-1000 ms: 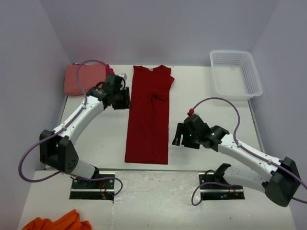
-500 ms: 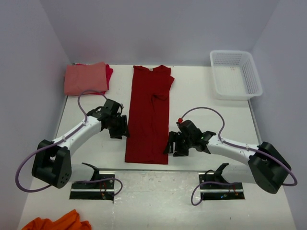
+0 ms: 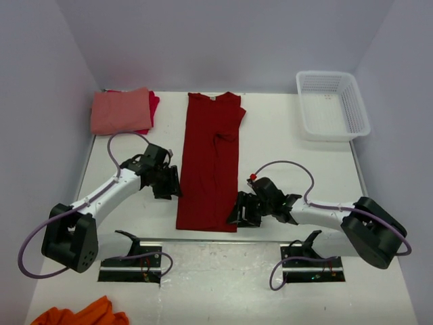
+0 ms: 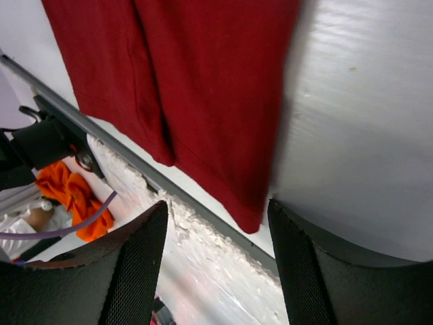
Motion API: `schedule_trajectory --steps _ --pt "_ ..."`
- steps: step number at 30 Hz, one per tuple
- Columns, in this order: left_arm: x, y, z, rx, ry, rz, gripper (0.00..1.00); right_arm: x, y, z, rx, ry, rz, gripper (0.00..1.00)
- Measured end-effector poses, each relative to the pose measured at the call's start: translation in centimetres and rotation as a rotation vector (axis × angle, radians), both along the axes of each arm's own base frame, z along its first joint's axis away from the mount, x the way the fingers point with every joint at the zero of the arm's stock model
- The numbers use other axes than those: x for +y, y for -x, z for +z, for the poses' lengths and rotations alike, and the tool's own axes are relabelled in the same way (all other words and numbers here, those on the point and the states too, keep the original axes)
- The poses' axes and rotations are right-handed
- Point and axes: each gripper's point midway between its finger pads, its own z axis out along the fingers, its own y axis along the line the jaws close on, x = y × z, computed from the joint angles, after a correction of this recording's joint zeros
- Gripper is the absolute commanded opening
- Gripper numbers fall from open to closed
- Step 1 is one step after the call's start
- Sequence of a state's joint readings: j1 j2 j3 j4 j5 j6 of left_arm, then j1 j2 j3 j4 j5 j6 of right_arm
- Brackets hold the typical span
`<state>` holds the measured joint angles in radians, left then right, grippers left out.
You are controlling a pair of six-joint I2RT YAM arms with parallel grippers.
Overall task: Fold and stack the t-shirts
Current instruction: Grab the bottom of the folded rectangular tshirt with both arms
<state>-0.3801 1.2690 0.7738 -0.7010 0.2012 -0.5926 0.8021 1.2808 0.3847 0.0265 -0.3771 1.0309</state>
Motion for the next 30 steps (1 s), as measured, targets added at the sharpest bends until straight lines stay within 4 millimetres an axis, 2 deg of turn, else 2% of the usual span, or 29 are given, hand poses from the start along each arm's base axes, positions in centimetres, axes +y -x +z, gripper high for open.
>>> schedule_trajectory --steps 6,12,14,16,20,25,30 --pt "0.0 0.0 0.4 -0.016 0.006 0.000 0.50 2.4 1.7 0.0 0.030 -0.041 0.047 0.61" --pt "0.2 0.4 0.4 -0.010 -0.001 0.001 0.49 3.4 3.1 -0.4 0.056 -0.027 0.055 0.47" --pt "0.4 0.6 0.1 -0.003 -0.007 0.002 0.49 3.3 3.0 -0.6 0.059 -0.015 0.037 0.47" --pt "0.6 1.2 -0.5 0.015 -0.015 0.002 0.49 3.2 2.9 -0.6 0.054 -0.006 0.021 0.52" --pt "0.9 1.8 -0.9 0.035 -0.022 0.002 0.49 3.1 2.6 -0.5 0.049 0.003 -0.006 0.56" --pt "0.7 1.7 -0.2 0.006 -0.004 0.000 0.49 2.9 2.1 -0.5 0.058 0.023 -0.045 0.56" --pt "0.5 1.7 0.5 -0.026 0.020 -0.004 0.49 2.3 0.6 -0.7 0.067 0.048 -0.114 0.54"
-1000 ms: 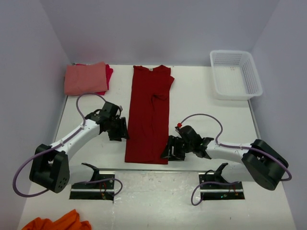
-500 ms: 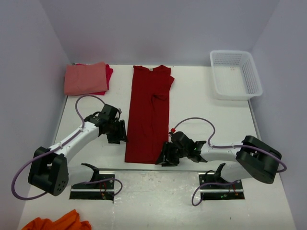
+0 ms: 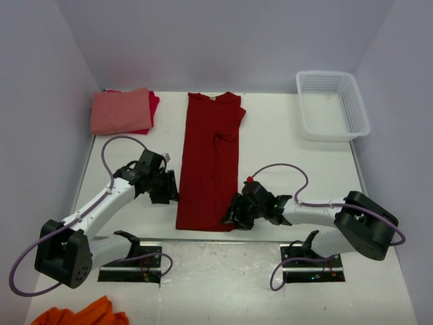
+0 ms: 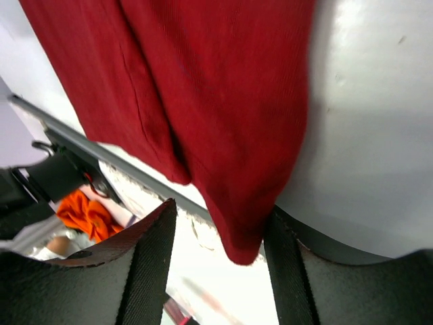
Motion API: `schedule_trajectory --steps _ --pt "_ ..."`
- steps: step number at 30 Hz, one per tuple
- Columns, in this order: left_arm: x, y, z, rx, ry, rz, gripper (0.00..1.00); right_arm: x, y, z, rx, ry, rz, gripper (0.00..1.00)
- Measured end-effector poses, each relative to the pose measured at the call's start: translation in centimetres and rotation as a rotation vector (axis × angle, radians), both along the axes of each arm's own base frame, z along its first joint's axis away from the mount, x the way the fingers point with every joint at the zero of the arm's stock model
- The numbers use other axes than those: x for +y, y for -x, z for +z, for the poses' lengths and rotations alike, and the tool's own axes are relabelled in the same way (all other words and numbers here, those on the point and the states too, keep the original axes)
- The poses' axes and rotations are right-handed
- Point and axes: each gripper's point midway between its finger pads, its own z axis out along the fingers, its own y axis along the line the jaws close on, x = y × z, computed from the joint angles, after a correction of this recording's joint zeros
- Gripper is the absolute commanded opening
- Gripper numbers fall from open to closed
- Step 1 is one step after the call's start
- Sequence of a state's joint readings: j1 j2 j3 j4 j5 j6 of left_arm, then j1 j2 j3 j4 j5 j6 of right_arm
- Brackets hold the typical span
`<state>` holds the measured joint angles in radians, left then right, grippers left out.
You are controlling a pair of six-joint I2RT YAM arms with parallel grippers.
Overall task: Fold and stack the t-shirts
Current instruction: Grab the bottom of the folded rectangular tshirt with both arms
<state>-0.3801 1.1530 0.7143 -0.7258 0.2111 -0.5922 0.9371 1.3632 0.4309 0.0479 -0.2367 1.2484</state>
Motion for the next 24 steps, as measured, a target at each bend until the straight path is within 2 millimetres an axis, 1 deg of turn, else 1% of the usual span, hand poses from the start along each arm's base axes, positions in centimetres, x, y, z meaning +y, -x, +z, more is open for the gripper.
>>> schedule_trajectory --steps 3,5,7,11,12,13,16,17,18,21,24 --pt "0.1 0.4 -0.2 0.005 0.000 -0.001 0.49 0.0 -1.0 -0.1 0.007 0.013 -0.036 0.52" --pt "0.2 0.6 -0.3 0.012 -0.004 0.000 0.49 0.1 -1.3 -0.2 0.011 0.018 -0.047 0.50" --pt "0.3 0.8 -0.5 0.020 -0.007 0.000 0.49 0.1 -1.5 -0.2 0.010 0.025 -0.054 0.44" --pt "0.5 1.1 -0.7 0.029 -0.017 0.002 0.49 -0.3 -1.7 -0.5 0.013 0.042 -0.084 0.37" --pt "0.6 1.1 -0.8 0.030 -0.018 0.002 0.49 -0.4 -1.7 -0.5 0.013 0.044 -0.094 0.33" --pt "0.6 1.2 -0.9 0.033 -0.020 0.002 0.49 -0.7 -1.7 -0.6 0.009 0.051 -0.105 0.23" --pt "0.8 1.6 -1.3 0.048 -0.027 0.002 0.49 -1.9 -1.4 -1.1 0.003 0.083 -0.139 0.13" --pt "0.8 1.7 -1.5 0.053 -0.028 0.002 0.49 -2.1 -1.5 -1.1 0.000 0.091 -0.145 0.04" --pt "0.8 1.8 -1.6 0.057 -0.030 0.002 0.49 -2.2 -1.4 -1.2 -0.002 0.097 -0.145 0.00" --pt "0.9 2.1 -1.9 0.070 -0.032 0.000 0.50 -2.2 -1.4 -1.5 0.006 0.110 -0.146 0.00" --pt "0.7 2.4 -2.1 0.083 -0.016 -0.007 0.50 -1.7 -1.7 -1.4 0.006 0.105 -0.140 0.00"
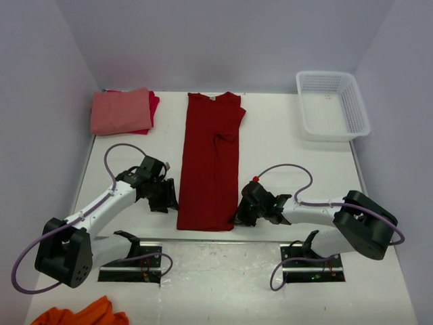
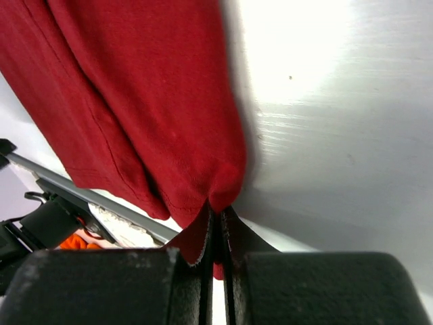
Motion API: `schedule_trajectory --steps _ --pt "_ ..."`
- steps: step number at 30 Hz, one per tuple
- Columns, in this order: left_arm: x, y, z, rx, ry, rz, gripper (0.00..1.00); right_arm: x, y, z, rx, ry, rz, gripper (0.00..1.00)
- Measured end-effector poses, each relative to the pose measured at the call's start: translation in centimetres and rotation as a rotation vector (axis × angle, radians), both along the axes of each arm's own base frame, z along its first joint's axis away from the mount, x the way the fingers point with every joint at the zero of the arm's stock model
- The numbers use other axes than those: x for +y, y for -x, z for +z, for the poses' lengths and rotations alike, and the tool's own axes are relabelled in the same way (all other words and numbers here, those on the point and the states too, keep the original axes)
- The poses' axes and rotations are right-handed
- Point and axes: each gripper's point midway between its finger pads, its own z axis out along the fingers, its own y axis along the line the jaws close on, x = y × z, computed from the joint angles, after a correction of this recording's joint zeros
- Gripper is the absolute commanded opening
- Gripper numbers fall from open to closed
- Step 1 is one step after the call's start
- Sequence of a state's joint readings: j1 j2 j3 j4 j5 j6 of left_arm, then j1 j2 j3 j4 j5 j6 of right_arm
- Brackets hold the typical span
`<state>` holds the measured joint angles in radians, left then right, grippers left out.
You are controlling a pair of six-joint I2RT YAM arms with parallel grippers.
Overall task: Fold and stack the t-shirts
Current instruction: Grab the bottom of the folded rectangular tshirt with both arms
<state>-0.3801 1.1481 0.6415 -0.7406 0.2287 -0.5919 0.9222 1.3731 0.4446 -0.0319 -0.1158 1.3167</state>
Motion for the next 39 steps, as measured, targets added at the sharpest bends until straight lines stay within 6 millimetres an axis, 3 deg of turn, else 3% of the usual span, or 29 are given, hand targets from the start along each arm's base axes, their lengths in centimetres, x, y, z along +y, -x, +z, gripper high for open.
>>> schedule_trajectory --steps 14,28,39 --pt "-0.6 3.4 -1.7 0.106 0.078 0.010 0.50 0.1 -0.1 0.1 -0.016 -0.008 0.009 0.00" --pt "-1.4 3.1 -3.1 0.137 0.090 0.023 0.34 0.0 -0.1 0.2 -0.023 -0.010 0.007 0.00" --pt "-2.1 3.3 -3.6 0.144 0.088 -0.010 0.34 -0.1 -0.1 0.1 -0.028 -0.012 0.005 0.00"
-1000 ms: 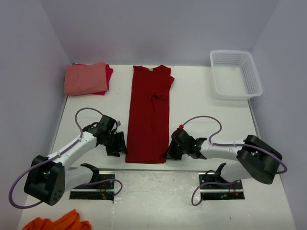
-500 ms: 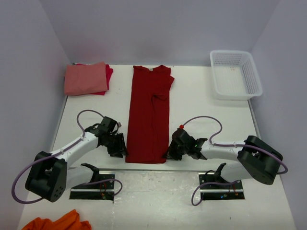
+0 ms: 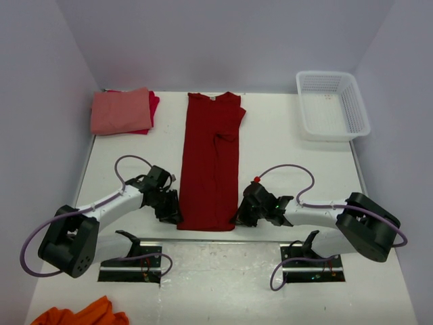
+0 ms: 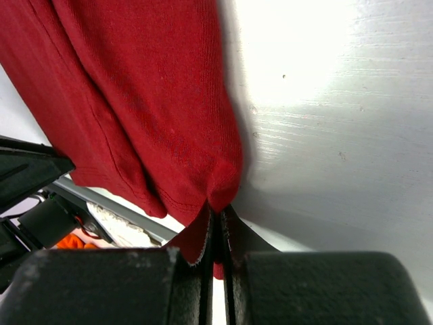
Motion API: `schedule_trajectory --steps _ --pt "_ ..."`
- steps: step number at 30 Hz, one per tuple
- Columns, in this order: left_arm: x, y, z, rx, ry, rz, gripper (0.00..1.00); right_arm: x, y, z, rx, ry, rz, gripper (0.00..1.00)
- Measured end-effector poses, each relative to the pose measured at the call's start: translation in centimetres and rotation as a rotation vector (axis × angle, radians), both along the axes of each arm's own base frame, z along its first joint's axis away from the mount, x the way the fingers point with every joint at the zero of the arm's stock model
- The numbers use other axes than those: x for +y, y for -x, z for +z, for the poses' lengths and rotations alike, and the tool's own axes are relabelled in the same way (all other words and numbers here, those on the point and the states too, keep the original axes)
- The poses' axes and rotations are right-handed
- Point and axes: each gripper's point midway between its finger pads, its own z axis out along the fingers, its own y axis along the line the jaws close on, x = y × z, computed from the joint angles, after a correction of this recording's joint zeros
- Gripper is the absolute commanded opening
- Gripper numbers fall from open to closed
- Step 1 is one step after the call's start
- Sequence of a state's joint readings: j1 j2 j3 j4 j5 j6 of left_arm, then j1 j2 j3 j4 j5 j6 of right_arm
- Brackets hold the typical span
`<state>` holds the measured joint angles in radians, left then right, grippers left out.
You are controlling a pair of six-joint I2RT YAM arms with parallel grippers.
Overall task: Fold and stack the t-shirts
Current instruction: Grab the bottom of the folded rectangular tshirt with both arms
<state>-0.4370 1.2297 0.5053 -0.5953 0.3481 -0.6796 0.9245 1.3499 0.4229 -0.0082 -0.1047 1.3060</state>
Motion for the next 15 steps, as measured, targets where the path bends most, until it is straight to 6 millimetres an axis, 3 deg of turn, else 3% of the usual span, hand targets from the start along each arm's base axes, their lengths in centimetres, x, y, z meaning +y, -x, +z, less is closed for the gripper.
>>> schedule_trajectory --steps 6,8,9,15 --pt "-0.69 0.36 -0.09 0.006 0.012 -0.016 0.26 0.01 0.00 -0.01 -0.001 -0.002 0.000 0.00" --pt "-0.80 0.36 -0.18 0.006 0.013 -0.017 0.13 0.00 0.00 0.00 -0.002 -0.003 0.000 0.00" --pt "-0.79 0.36 -0.26 0.007 0.012 -0.014 0.01 -0.01 0.00 0.00 -0.002 -0.002 -0.001 0.00" --pt "-0.71 0.46 -0.23 0.005 0.011 -0.005 0.00 -0.24 -0.02 0.07 -0.010 0.009 0.002 0.00"
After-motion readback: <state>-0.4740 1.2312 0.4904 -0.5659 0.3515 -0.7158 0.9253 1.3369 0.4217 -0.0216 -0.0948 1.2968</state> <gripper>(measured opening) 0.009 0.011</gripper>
